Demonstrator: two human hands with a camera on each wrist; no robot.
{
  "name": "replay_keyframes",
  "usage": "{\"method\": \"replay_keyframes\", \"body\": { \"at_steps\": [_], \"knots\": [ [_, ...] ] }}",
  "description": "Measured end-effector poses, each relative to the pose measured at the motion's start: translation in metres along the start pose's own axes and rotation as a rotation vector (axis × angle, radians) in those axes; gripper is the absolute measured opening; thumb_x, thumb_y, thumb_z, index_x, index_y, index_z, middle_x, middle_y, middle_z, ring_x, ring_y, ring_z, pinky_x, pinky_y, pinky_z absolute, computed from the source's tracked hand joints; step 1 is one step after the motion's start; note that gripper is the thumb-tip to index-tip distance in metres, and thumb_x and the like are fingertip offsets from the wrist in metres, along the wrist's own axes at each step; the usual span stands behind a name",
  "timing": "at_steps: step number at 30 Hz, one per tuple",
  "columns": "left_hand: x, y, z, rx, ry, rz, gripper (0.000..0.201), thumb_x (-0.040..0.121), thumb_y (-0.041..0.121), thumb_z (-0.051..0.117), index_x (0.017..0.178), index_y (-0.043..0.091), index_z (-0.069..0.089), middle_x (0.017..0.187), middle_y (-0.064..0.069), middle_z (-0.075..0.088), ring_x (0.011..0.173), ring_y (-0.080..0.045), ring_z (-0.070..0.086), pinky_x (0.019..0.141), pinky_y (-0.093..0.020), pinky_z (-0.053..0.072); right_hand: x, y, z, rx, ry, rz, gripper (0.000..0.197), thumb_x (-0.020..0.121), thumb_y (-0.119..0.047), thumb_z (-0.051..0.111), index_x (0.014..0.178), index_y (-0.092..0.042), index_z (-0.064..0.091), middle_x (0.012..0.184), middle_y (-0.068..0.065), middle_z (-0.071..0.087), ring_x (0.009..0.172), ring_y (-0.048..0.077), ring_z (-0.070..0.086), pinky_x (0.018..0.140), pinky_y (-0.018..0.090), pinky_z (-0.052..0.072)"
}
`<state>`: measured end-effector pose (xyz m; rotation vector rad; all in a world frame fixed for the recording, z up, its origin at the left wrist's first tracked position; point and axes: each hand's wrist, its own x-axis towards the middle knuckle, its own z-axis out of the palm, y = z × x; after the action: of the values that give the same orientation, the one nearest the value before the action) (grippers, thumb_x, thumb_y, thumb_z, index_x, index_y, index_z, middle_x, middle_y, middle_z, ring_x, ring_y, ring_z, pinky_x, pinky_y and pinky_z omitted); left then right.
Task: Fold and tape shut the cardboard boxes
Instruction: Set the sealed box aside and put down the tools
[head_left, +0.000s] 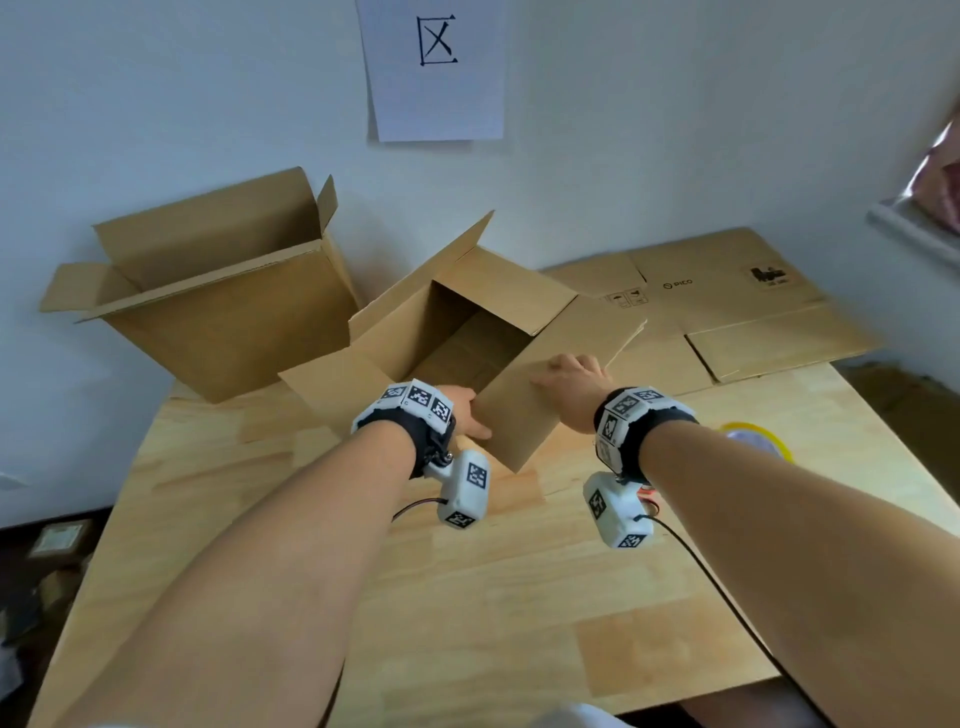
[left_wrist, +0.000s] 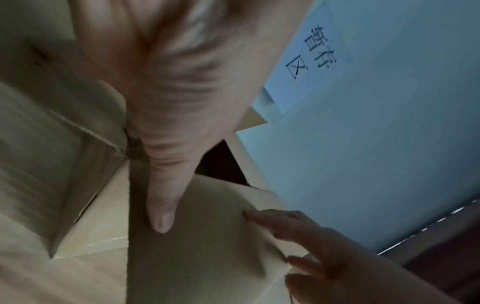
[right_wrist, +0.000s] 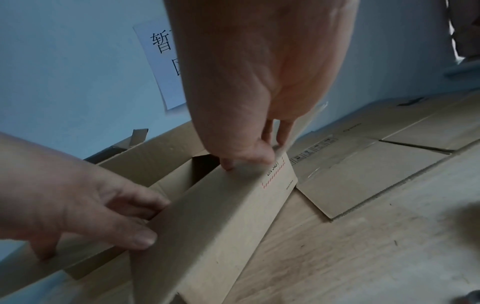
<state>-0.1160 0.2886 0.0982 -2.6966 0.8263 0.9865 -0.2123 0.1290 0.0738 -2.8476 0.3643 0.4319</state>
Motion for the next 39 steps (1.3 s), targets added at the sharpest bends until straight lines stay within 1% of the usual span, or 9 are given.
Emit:
{"method": "replay_keyframes", "body": {
  "at_steps": [4, 9, 12, 15, 19, 22, 27, 31, 39],
  "knots": [
    [0.015, 0.008, 0.006, 0.056, -0.038, -0.095, 0.072, 0.085, 0.051, 0.063, 0.137, 0.006, 0.042, 0.132, -0.010, 0.054, 0.117, -0.027, 0.054, 0.096, -0.037, 0.045, -0.007, 0.017, 0.009, 0.184, -0.100, 0.000, 0.075, 0.085, 0.011, 0.035, 0.144, -0.035, 0.033, 0.149, -0.005, 0.023, 0.134, 0.028, 0.024, 0.111, 0.039, 0.032],
    [0.024, 0.014, 0.009, 0.120, -0.004, -0.163, 0.063, 0.078, 0.049, 0.072, 0.121, 0.006, 0.055, 0.119, -0.010, 0.062, 0.104, -0.027, 0.061, 0.083, -0.034, 0.050, 0.002, 0.052, 0.001, 0.276, -0.006, 0.068, 0.046, 0.092, 0.001, 0.042, 0.133, -0.018, 0.051, 0.141, 0.005, 0.039, 0.129, 0.023, 0.040, 0.106, 0.032, 0.036],
    [0.022, 0.013, 0.010, 0.164, 0.019, -0.220, 0.061, 0.083, 0.039, 0.070, 0.132, 0.009, 0.048, 0.123, -0.011, 0.058, 0.108, -0.027, 0.060, 0.080, -0.031, 0.049, 0.010, 0.066, -0.020, 0.288, 0.122, 0.081, 0.036, 0.093, -0.003, 0.045, 0.124, -0.017, 0.058, 0.136, 0.004, 0.048, 0.122, 0.021, 0.049, 0.099, 0.031, 0.043],
    [0.023, -0.002, 0.015, 0.196, 0.023, -0.270, 0.075, 0.085, 0.029, 0.069, 0.148, 0.018, 0.029, 0.132, -0.012, 0.052, 0.117, -0.029, 0.054, 0.095, -0.039, 0.048, 0.023, 0.069, -0.035, 0.309, 0.202, 0.067, 0.033, 0.094, -0.006, 0.044, 0.122, -0.018, 0.058, 0.136, 0.002, 0.048, 0.123, 0.021, 0.047, 0.099, 0.032, 0.044],
    [0.019, -0.030, 0.019, 0.252, -0.028, -0.259, 0.058, 0.089, 0.026, 0.063, 0.142, 0.021, 0.039, 0.136, -0.008, 0.050, 0.124, -0.027, 0.049, 0.103, -0.052, 0.039, 0.042, 0.049, -0.042, 0.237, 0.189, 0.058, 0.039, 0.095, -0.021, 0.050, 0.134, -0.018, 0.046, 0.146, 0.004, 0.034, 0.131, 0.028, 0.036, 0.105, 0.041, 0.038],
    [0.017, -0.040, 0.021, 0.250, -0.059, -0.288, 0.054, 0.092, 0.028, 0.060, 0.141, 0.031, 0.039, 0.139, -0.005, 0.048, 0.131, -0.029, 0.042, 0.102, -0.075, 0.013, 0.055, 0.025, -0.038, 0.181, 0.127, 0.096, 0.057, 0.093, -0.039, 0.052, 0.143, -0.020, 0.032, 0.154, 0.007, 0.017, 0.134, 0.035, 0.030, 0.107, 0.047, 0.032],
    [0.017, -0.047, 0.019, 0.274, -0.073, -0.200, 0.053, 0.093, 0.027, 0.058, 0.142, 0.029, 0.038, 0.138, -0.004, 0.049, 0.130, -0.026, 0.042, 0.101, -0.077, 0.005, 0.079, -0.010, -0.029, 0.104, -0.015, 0.160, 0.086, 0.086, -0.059, 0.052, 0.150, -0.023, 0.007, 0.158, 0.009, -0.006, 0.141, 0.047, 0.005, 0.109, 0.064, 0.019],
    [0.017, -0.047, 0.016, 0.268, -0.084, -0.183, 0.049, 0.092, 0.025, 0.059, 0.138, 0.026, 0.042, 0.132, -0.006, 0.053, 0.128, -0.028, 0.045, 0.101, -0.077, 0.001, 0.091, -0.022, -0.019, 0.047, -0.099, 0.195, 0.101, 0.082, -0.063, 0.055, 0.150, -0.026, -0.009, 0.158, 0.004, -0.015, 0.138, 0.052, -0.007, 0.102, 0.074, 0.017],
    [0.017, -0.045, 0.012, 0.273, -0.080, -0.182, 0.044, 0.094, 0.027, 0.056, 0.136, 0.023, 0.044, 0.127, -0.009, 0.054, 0.126, -0.031, 0.044, 0.100, -0.078, -0.001, 0.090, -0.014, -0.022, 0.133, -0.035, 0.246, 0.092, 0.082, -0.049, 0.056, 0.150, -0.021, 0.000, 0.158, -0.004, -0.009, 0.140, 0.047, 0.006, 0.101, 0.067, 0.027]
  ]
}}
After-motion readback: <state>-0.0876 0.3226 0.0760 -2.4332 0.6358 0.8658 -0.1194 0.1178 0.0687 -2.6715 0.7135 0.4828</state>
